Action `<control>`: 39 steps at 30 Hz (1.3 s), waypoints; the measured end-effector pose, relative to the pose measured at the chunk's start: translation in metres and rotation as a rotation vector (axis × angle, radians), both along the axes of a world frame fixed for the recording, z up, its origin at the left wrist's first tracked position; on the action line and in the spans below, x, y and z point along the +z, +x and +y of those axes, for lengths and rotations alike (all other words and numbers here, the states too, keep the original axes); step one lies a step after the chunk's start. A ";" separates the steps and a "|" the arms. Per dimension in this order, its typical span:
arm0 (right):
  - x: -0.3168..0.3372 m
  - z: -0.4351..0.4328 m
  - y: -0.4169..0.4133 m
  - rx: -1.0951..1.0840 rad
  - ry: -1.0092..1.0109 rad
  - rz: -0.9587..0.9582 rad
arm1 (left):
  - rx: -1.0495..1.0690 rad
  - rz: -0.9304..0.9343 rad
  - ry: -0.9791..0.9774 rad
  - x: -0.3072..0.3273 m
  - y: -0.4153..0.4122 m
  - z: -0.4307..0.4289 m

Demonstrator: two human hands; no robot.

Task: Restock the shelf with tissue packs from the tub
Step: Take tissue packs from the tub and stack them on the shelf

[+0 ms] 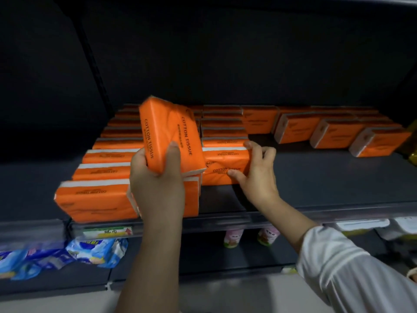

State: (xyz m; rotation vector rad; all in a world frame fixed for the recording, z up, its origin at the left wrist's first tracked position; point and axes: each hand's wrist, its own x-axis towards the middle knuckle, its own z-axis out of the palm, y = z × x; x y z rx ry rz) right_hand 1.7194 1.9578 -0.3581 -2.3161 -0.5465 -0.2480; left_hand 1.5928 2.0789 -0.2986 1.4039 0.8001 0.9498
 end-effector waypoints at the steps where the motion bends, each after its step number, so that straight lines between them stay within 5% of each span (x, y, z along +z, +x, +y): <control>1: 0.000 -0.001 0.000 -0.008 0.010 -0.006 | -0.017 -0.014 -0.001 0.000 0.000 -0.001; 12: 0.039 -0.049 -0.010 -0.092 0.520 0.077 | -0.447 0.092 0.166 0.003 -0.001 -0.019; 18: 0.050 -0.067 -0.040 0.172 0.769 0.858 | -0.538 0.101 0.153 0.004 0.000 -0.030; 20: 0.047 -0.064 -0.053 0.292 0.773 0.964 | -0.567 0.101 0.169 0.004 0.000 -0.034; 26: 0.042 -0.067 -0.053 0.233 0.978 0.971 | -0.629 0.173 0.276 0.000 0.000 -0.034; 30: 0.047 -0.072 -0.047 0.145 1.024 0.848 | -0.546 0.346 0.535 -0.005 0.003 -0.032; 34: 0.063 -0.068 -0.037 0.068 0.738 0.505 | -0.223 0.408 0.725 0.004 -0.004 -0.016; 39: 0.063 -0.040 -0.033 0.275 -0.168 -0.142 | -0.409 0.790 0.839 0.000 -0.013 -0.005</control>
